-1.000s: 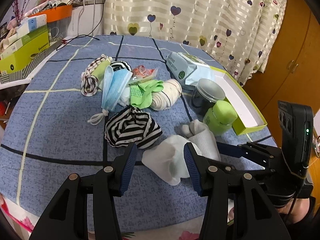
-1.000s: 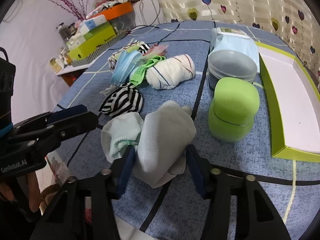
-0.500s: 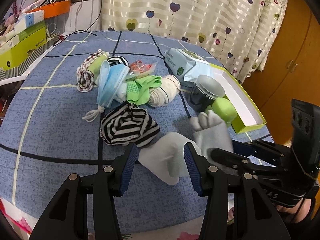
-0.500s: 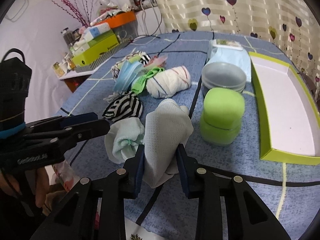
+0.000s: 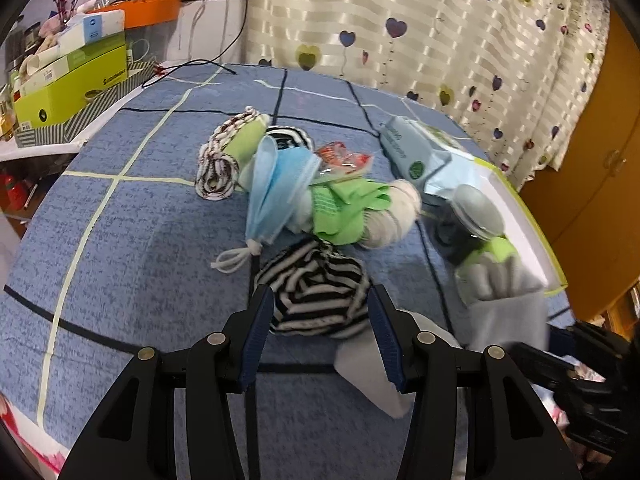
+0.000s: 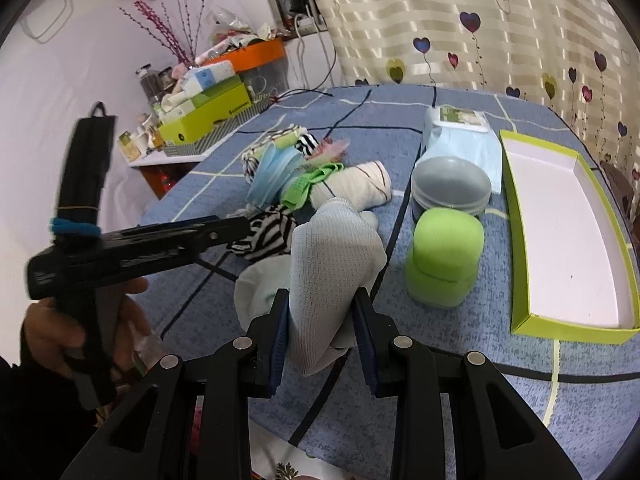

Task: Organize soft objects
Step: 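Grasp the black-and-white striped cloth with the left gripper while the right holds the sock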

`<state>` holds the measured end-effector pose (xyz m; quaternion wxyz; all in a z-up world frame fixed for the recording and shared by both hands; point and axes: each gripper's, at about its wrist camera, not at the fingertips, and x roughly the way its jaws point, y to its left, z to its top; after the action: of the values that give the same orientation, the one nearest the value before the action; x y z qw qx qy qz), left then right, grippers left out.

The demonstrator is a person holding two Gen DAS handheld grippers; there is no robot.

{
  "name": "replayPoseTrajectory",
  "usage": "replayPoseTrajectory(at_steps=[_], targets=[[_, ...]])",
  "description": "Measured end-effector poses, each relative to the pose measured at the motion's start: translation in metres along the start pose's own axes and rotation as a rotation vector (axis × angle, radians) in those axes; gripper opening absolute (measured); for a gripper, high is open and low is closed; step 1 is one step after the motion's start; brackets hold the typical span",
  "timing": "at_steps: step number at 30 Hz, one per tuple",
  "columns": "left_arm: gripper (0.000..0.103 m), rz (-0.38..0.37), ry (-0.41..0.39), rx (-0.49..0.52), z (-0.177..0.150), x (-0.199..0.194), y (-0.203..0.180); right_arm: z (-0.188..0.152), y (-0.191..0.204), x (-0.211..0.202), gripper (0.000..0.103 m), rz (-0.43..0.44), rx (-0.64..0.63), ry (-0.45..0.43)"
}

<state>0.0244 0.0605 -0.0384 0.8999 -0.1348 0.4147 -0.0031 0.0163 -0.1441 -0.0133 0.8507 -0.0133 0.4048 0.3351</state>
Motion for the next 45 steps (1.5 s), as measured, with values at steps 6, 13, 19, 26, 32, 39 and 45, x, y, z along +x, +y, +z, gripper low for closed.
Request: replayPoseTrajectory(at_steps=[6, 13, 19, 26, 32, 39, 45], targets=[[0.051, -0.016, 0.044, -0.016, 0.001, 0.019, 0.003, 0.008, 0.001, -0.003, 0.03, -0.006, -0.014, -0.014], [0.051, -0.041, 0.074, -0.012, 0.005, 0.035, -0.003, 0.012, 0.0, -0.001, 0.03, -0.014, -0.015, -0.007], [0.051, -0.011, 0.102, 0.005, 0.005, 0.044, -0.006, 0.013, -0.002, 0.0, 0.03, -0.016, -0.014, -0.007], [0.014, -0.014, 0.105, 0.039, 0.004, 0.043, -0.006, 0.014, -0.002, -0.001, 0.03, -0.014, -0.016, -0.009], [0.009, -0.031, 0.073, 0.029, 0.005, 0.032, -0.002, 0.016, -0.005, -0.002, 0.03, -0.011, -0.019, -0.016], [0.009, -0.044, 0.008, 0.029, 0.011, 0.004, -0.004, 0.018, -0.003, -0.011, 0.03, -0.01, -0.027, -0.046], [0.009, -0.052, -0.053, 0.039, 0.018, -0.02, -0.01, 0.02, 0.0, -0.019, 0.03, -0.012, -0.039, -0.07]])
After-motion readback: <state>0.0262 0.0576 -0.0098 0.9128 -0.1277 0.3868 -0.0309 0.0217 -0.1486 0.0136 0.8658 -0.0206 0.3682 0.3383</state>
